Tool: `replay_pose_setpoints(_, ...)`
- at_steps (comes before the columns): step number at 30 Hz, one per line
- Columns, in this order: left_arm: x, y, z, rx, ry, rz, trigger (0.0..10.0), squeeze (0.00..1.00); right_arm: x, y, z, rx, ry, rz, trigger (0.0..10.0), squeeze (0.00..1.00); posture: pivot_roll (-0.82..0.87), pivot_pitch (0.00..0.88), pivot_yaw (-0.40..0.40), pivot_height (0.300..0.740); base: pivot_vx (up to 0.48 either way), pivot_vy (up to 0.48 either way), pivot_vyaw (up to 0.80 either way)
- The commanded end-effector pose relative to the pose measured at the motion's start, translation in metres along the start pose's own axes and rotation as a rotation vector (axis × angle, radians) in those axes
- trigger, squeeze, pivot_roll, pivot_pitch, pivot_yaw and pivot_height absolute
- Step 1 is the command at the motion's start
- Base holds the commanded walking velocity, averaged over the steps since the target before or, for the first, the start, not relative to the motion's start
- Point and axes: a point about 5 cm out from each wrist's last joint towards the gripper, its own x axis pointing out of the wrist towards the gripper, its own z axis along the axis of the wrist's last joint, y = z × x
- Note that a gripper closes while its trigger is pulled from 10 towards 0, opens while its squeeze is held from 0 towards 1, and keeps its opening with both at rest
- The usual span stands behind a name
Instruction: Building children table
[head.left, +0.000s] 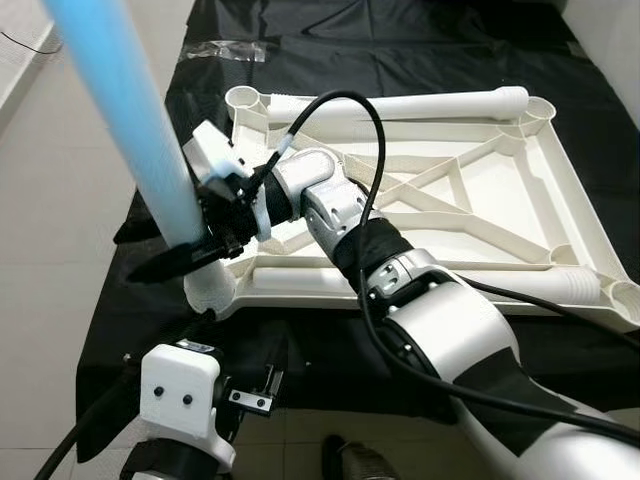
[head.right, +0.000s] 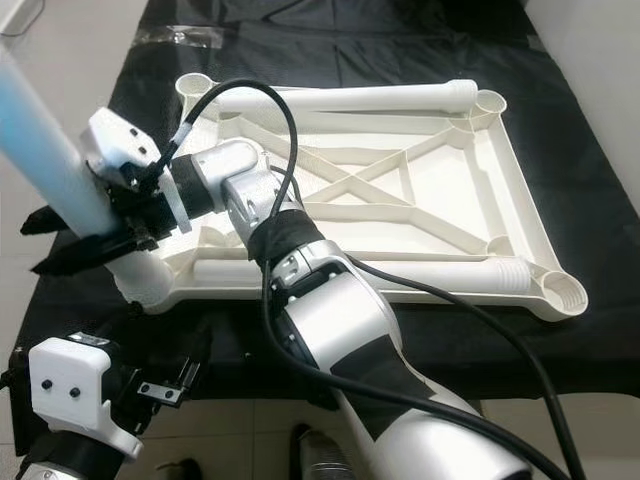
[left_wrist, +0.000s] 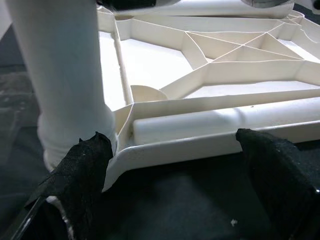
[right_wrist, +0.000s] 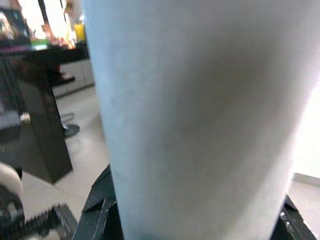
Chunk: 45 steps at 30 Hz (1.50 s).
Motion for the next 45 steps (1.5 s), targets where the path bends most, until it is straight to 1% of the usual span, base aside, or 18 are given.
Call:
replay_pose_setpoints(1, -0.002, -0.001, 0.000, 0.001, 0.014, 0.007, 10.0, 0.00, 0.010, 0.011, -0.038, 0.196, 0.016, 0.051, 10.0, 0.00, 0.14, 0.338, -0.125, 0.740, 0.000, 0.000, 0.00)
replay_pose_setpoints(5, -0.004, -0.002, -0.002, 0.006, 0.019, 0.016, 10.0, 0.00, 0.012, 0.011, -0.038, 0.194, 0.017, 0.054, 10.0, 0.00, 0.14, 0.339, -0.131, 0.740, 0.000, 0.000, 0.00)
replay_pose_setpoints(8, -0.007, -0.004, -0.005, 0.035, 0.039, -0.004, 10.0, 0.00, 0.012, 0.012, -0.038, 0.190, 0.012, 0.054, 10.0, 0.00, 0.14, 0.339, -0.131, 0.740, 0.000, 0.000, 0.00)
replay_pose_setpoints(12, -0.007, -0.004, -0.005, 0.035, 0.039, -0.004, 10.0, 0.00, 0.012, 0.012, -0.038, 0.190, 0.012, 0.054, 10.0, 0.00, 0.14, 0.339, -0.131, 0.740, 0.000, 0.000, 0.00)
replay_pose_setpoints(17, -0.008, -0.005, -0.005, 0.039, 0.042, -0.012, 10.0, 0.00, 0.009, 0.013, -0.041, 0.184, 0.031, 0.046, 10.0, 0.00, 0.14, 0.336, -0.126, 0.740, 0.000, 0.000, 0.00)
replay_pose_setpoints(20, -0.005, -0.002, -0.004, 0.047, 0.037, -0.013, 10.0, 0.00, 0.001, 0.014, -0.046, 0.162, 0.075, 0.032, 10.0, 0.00, 0.13, 0.326, -0.115, 0.740, 0.000, 0.000, 0.00)
replay_pose_setpoints(22, -0.005, -0.002, -0.004, 0.047, 0.037, -0.013, 10.0, 0.00, 0.001, 0.014, -0.046, 0.162, 0.075, 0.032, 10.0, 0.00, 0.13, 0.326, -0.115, 0.740, 0.000, 0.000, 0.00)
replay_pose_setpoints(24, -0.004, -0.001, -0.003, 0.053, 0.036, -0.014, 10.0, 0.00, -0.004, 0.014, -0.050, 0.148, 0.105, -0.007, 10.0, 0.00, 0.13, 0.320, -0.106, 0.740, 0.000, 0.000, 0.00)
replay_pose_setpoints(25, -0.003, 0.000, -0.003, 0.054, 0.036, -0.015, 10.0, 0.00, -0.007, 0.013, -0.053, 0.146, 0.117, -0.049, 10.0, 0.00, 0.13, 0.314, -0.103, 0.740, 0.000, 0.000, 0.00)
replay_pose_setpoints(27, -0.003, 0.000, -0.003, 0.054, 0.036, -0.015, 10.0, 0.00, -0.007, 0.013, -0.053, 0.146, 0.117, -0.049, 10.0, 0.00, 0.13, 0.314, -0.103, 0.740, 0.000, 0.000, 0.00)
replay_pose_setpoints(28, -0.003, 0.000, -0.003, 0.061, 0.037, -0.017, 10.0, 0.00, -0.011, 0.011, -0.057, 0.134, 0.141, -0.123, 10.0, 0.00, 0.13, 0.311, -0.102, 0.740, 0.000, 0.000, 0.00)
replay_pose_setpoints(30, -0.002, 0.000, -0.003, 0.062, 0.037, -0.017, 10.0, 0.00, -0.012, 0.010, -0.059, 0.136, 0.150, -0.144, 10.0, 0.00, 0.13, 0.311, -0.102, 0.740, 0.000, 0.000, 0.00)
replay_pose_setpoints(31, -0.002, 0.000, -0.004, 0.065, 0.037, -0.017, 10.0, 0.00, -0.016, 0.010, -0.063, 0.137, 0.172, -0.200, 10.0, 0.00, 0.13, 0.304, -0.099, 0.740, 0.000, 0.000, 0.00)
replay_pose_setpoints(35, 0.000, 0.001, -0.006, 0.065, 0.037, -0.017, 10.0, 0.00, -0.019, 0.007, -0.070, 0.153, 0.209, -0.291, 10.0, 0.00, 0.13, 0.291, -0.096, 0.740, 0.000, 0.000, 0.00)
replay_pose_setpoints(36, 0.000, 0.001, -0.006, 0.065, 0.037, -0.017, 10.0, 0.00, -0.019, 0.007, -0.070, 0.153, 0.209, -0.291, 10.0, 0.00, 0.13, 0.291, -0.096, 0.740, 0.000, 0.000, 0.00)
replay_pose_setpoints(39, 0.000, 0.000, -0.006, 0.064, 0.036, -0.019, 10.0, 0.00, -0.021, 0.006, -0.071, 0.152, 0.217, -0.341, 10.0, 0.00, 0.13, 0.284, -0.097, 0.740, 0.000, 0.000, 0.00)
replay_pose_setpoints(40, 0.001, 0.001, -0.007, 0.065, 0.036, -0.020, 10.0, 0.00, -0.023, 0.004, -0.071, 0.142, 0.218, -0.375, 10.0, 0.00, 0.13, 0.277, -0.096, 0.740, 0.000, 0.000, 0.00)
replay_pose_setpoints(45, 0.001, 0.002, -0.007, 0.066, 0.038, -0.019, 10.0, 0.00, -0.024, 0.003, -0.073, 0.144, 0.233, -0.415, 10.0, 0.00, 0.12, 0.269, -0.097, 0.740, 0.000, 0.000, 0.00)
